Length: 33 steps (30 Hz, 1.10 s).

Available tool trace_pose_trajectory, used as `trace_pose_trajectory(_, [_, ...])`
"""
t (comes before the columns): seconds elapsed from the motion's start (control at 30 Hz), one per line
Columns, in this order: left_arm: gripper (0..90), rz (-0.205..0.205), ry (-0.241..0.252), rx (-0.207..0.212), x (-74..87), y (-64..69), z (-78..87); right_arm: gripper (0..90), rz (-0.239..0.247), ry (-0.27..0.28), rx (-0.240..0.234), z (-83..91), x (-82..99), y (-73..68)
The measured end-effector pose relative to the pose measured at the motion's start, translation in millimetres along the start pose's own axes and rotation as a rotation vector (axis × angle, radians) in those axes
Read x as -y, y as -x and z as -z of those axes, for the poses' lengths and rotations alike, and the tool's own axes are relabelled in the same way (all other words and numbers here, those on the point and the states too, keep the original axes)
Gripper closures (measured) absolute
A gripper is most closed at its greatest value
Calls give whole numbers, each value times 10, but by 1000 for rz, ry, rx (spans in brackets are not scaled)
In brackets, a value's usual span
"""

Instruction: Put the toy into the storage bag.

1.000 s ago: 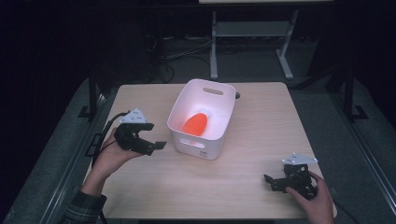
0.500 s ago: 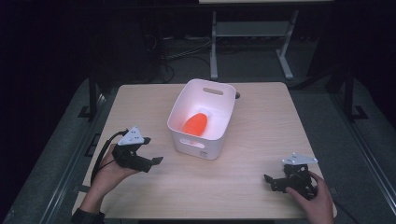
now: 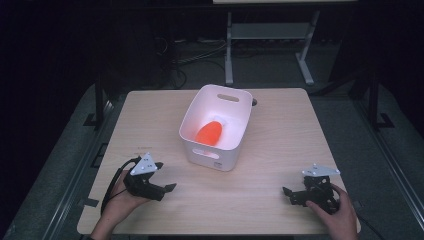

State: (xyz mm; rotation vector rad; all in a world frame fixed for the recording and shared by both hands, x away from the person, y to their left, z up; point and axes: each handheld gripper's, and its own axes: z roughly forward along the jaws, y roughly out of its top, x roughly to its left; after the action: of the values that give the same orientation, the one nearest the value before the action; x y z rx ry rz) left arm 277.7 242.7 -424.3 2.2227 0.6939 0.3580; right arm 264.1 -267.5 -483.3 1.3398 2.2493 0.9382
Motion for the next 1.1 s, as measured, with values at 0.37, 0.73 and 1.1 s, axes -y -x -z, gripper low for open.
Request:
trace_pose_trajectory(0.37, [143,22,-41,-12,248,53,-129,0,0,0,0,0,0,0])
trace_pose_trajectory(0.73, [143,34,-68,-29,391,38,-220,0,0,0,0,0,0,0])
trace_pose_trajectory(1.1, [132,56,-41,-18,452,22,-252,0,0,0,0,0,0,0])
